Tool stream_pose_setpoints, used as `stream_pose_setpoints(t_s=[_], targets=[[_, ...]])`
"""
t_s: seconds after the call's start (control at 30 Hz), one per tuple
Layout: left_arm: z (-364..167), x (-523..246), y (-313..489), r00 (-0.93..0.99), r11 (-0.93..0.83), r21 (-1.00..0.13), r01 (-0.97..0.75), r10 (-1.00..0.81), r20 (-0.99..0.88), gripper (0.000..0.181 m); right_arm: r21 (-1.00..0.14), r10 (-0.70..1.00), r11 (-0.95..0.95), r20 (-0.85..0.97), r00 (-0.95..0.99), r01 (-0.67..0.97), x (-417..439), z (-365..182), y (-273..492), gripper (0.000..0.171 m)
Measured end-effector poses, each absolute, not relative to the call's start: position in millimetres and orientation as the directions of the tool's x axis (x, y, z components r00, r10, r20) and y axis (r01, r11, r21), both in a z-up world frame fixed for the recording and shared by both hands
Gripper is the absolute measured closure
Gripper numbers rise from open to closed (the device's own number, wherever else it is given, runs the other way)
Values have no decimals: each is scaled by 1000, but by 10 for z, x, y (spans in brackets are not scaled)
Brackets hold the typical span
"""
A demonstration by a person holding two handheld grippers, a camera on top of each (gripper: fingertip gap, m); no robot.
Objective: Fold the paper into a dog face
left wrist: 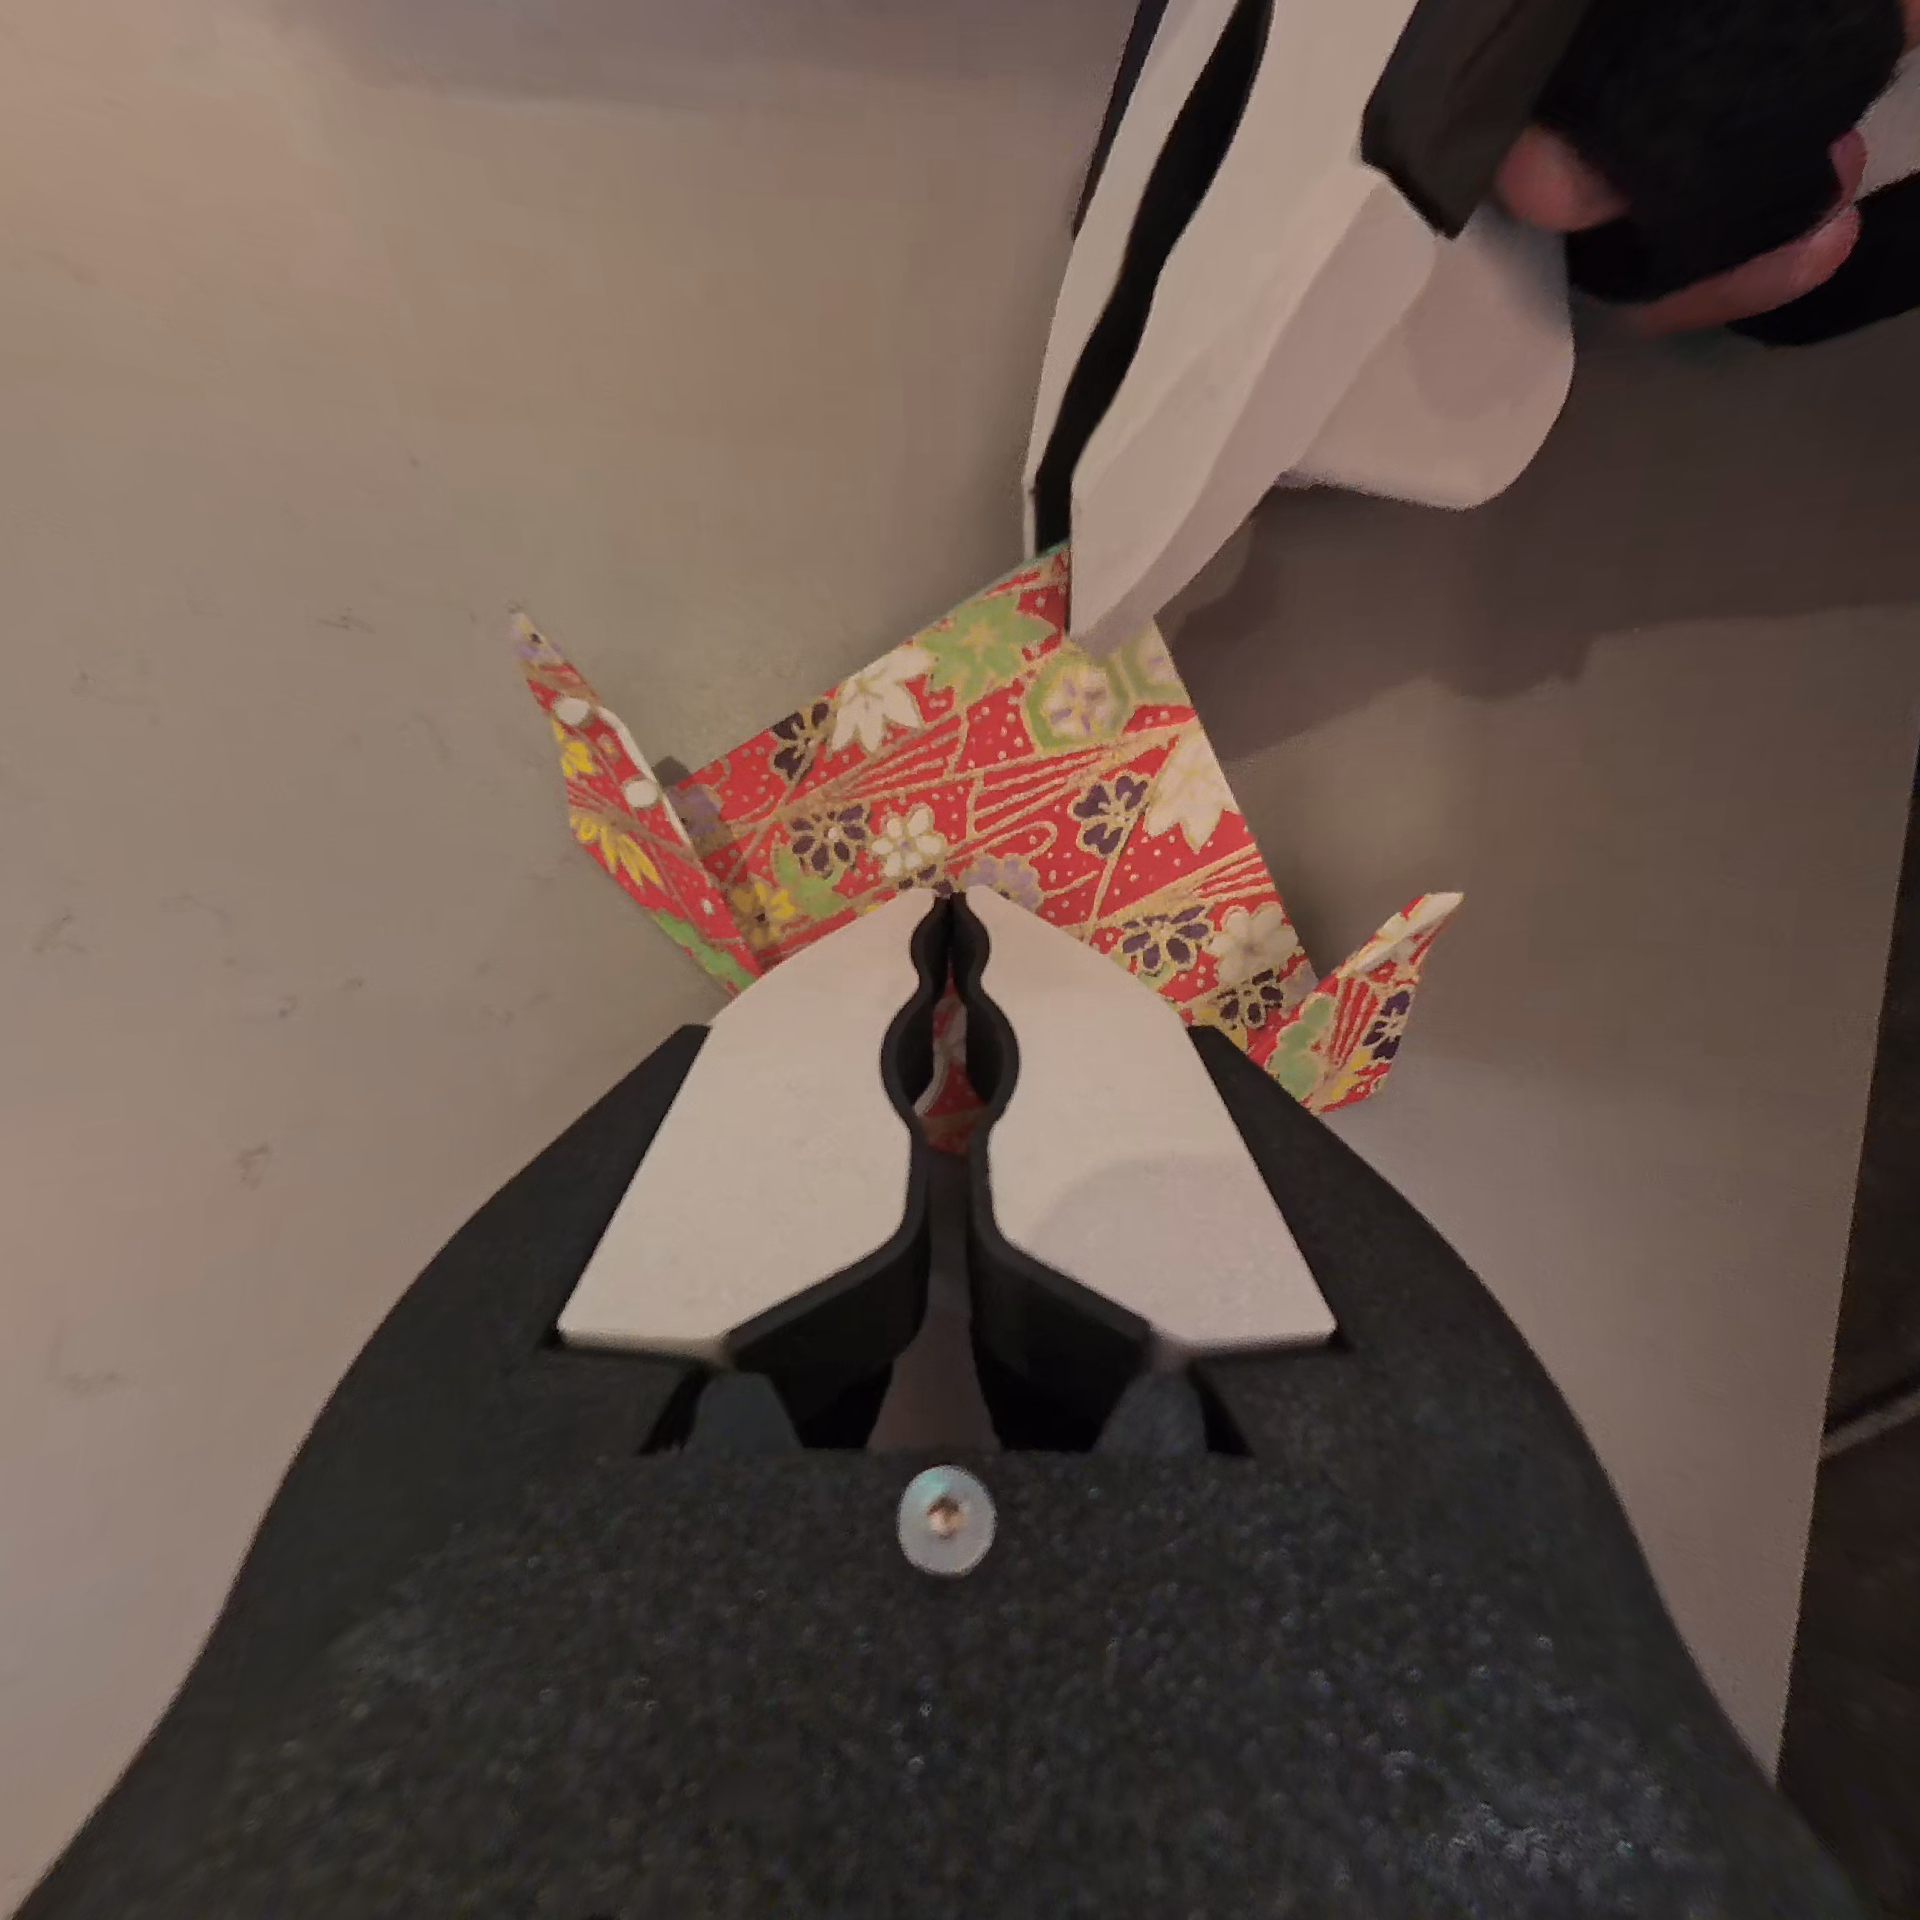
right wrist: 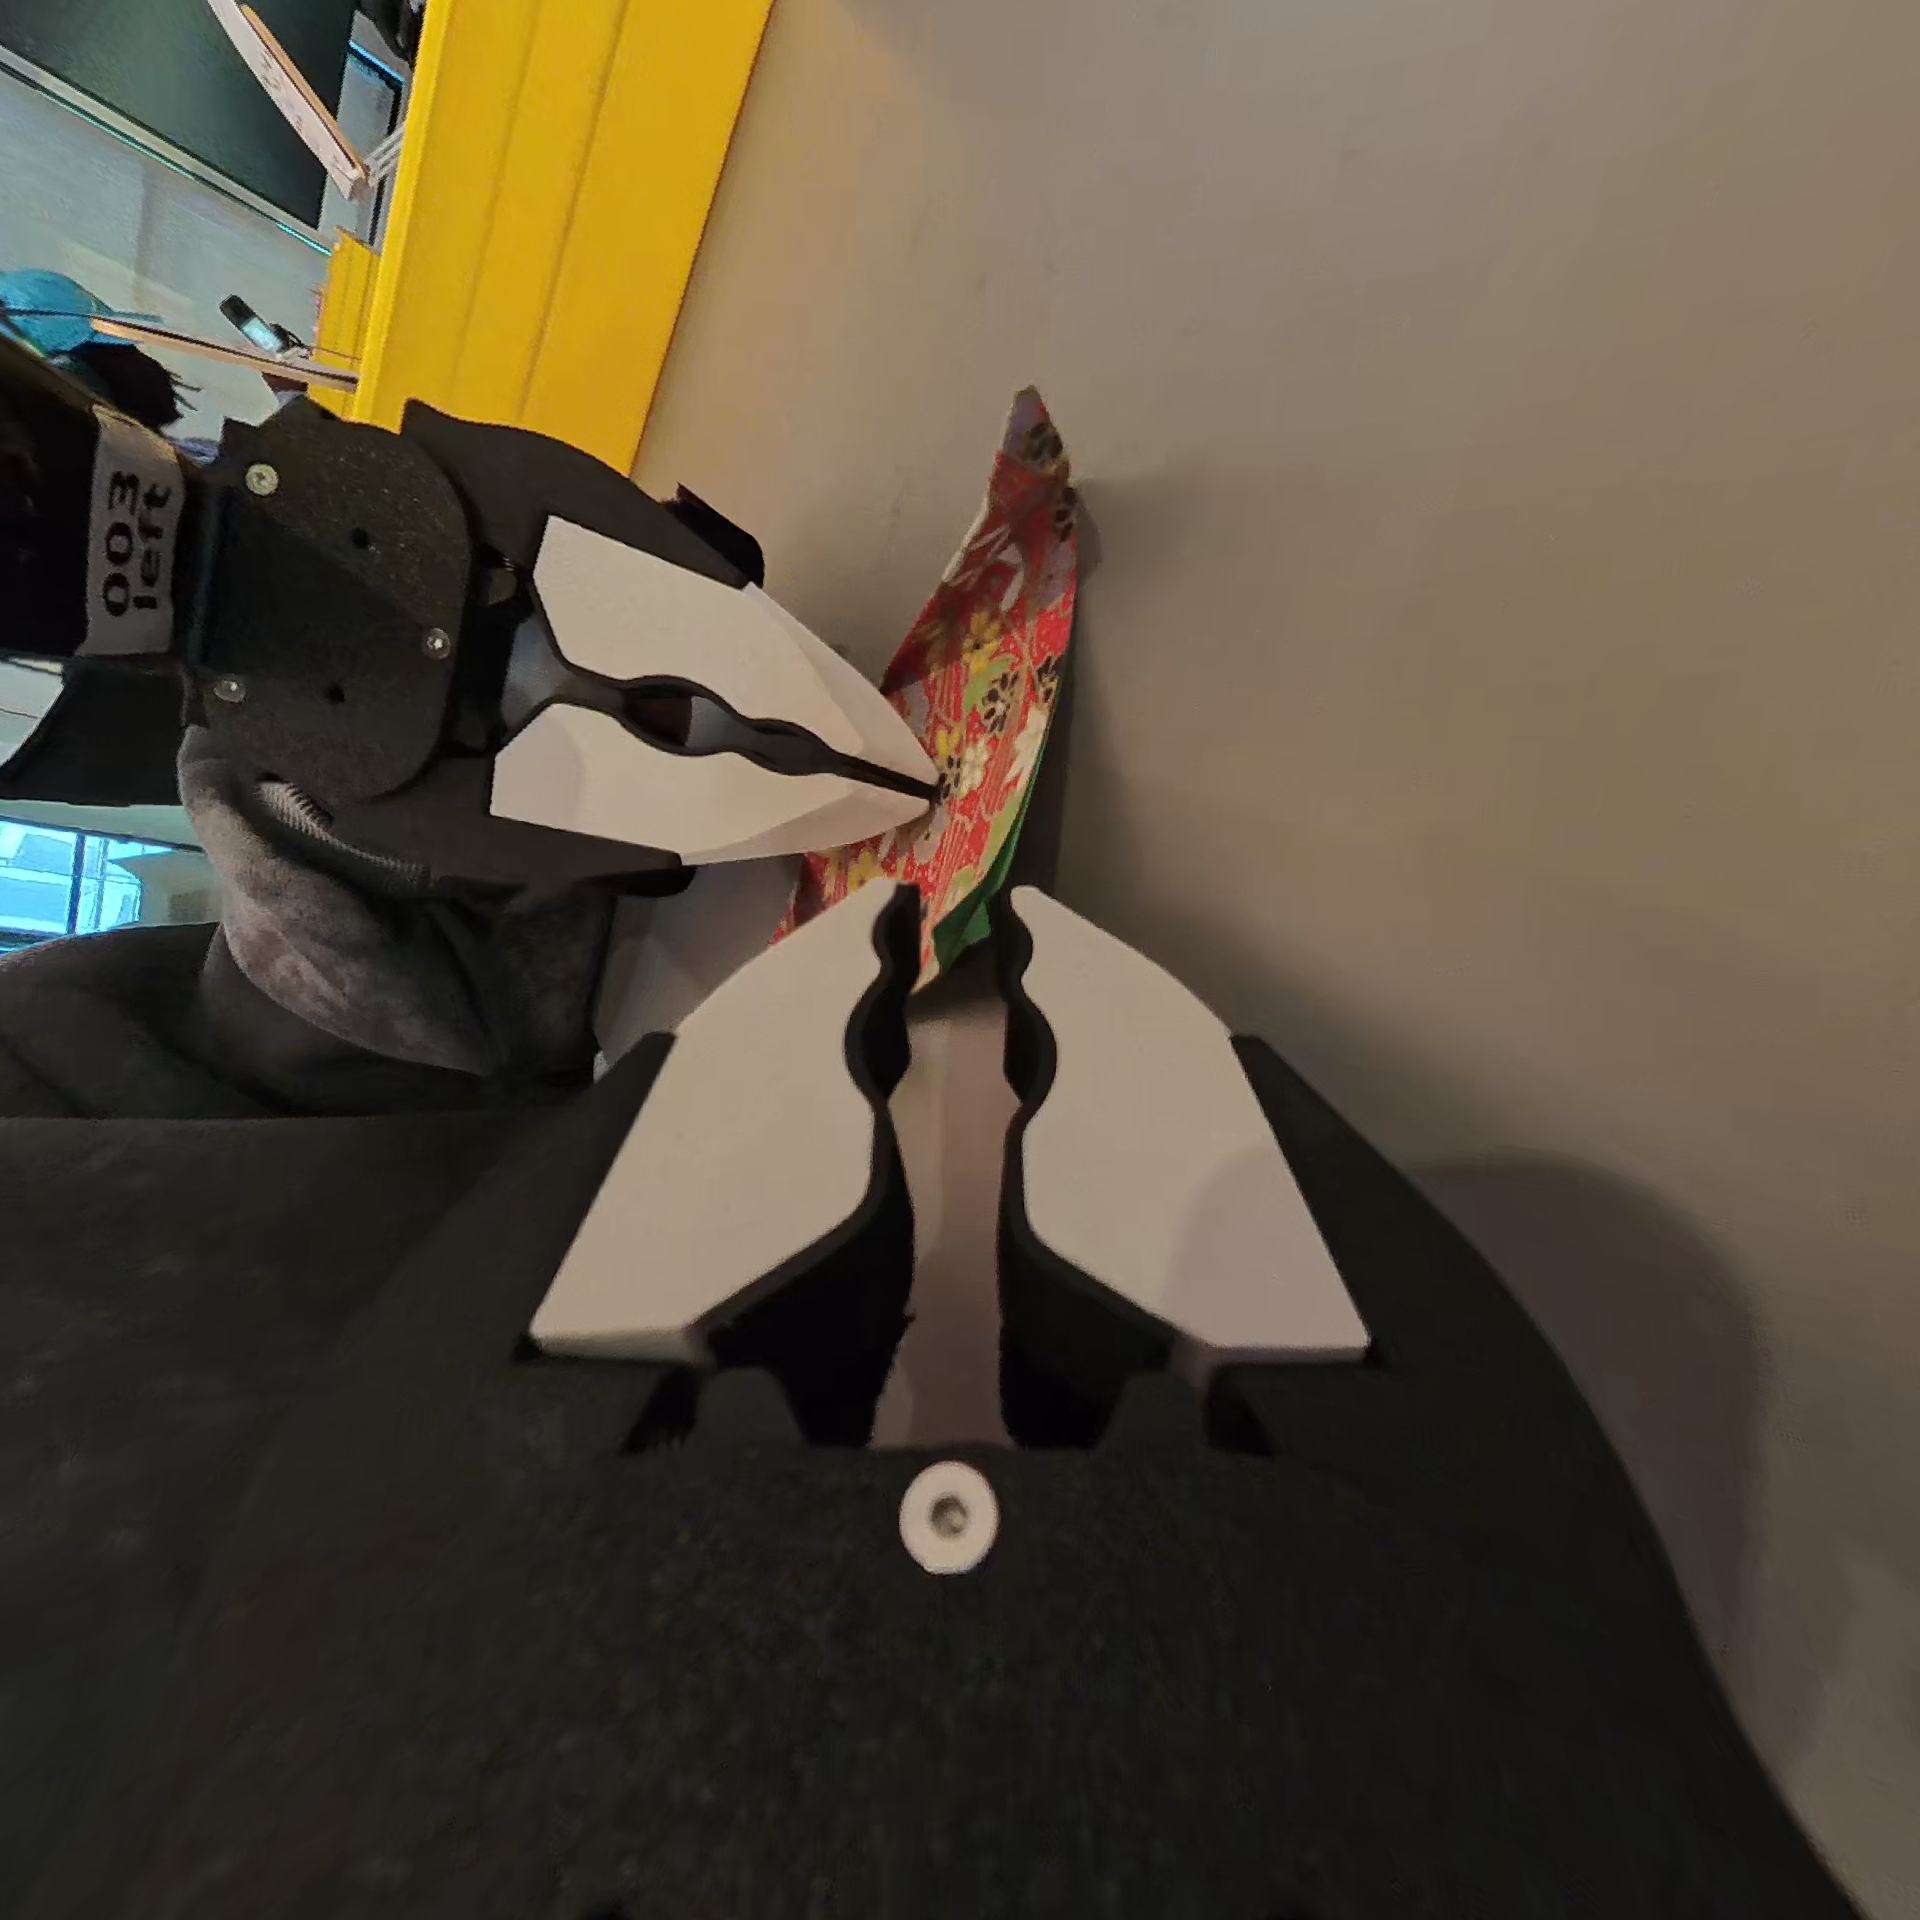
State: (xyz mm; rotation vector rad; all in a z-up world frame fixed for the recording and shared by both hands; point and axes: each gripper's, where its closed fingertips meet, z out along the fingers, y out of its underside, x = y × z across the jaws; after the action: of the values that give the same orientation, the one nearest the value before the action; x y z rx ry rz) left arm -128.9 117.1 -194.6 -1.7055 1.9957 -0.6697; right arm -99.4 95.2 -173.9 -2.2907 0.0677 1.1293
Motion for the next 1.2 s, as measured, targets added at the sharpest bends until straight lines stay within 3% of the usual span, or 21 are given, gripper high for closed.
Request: stream_pose_setpoints(t_s=[0.2,0.57,1.2], targets=[[-1945,-1290,1172,-154,128,-612,-780,-988,-9,181,-457,197,-840,-759,620,-292,-963,-1759,914,171],[-1944,-1398,1094,-237,235,-572,-786,-969,-72,181,-472,224,-852,-719,658,-226,-951,-1778,885,171],[-1943,-1478,1146,-220,176,-591,-787,-975,4,181,-541,382,-841,-594,708,-1,-1138,-1601,1004,171]])
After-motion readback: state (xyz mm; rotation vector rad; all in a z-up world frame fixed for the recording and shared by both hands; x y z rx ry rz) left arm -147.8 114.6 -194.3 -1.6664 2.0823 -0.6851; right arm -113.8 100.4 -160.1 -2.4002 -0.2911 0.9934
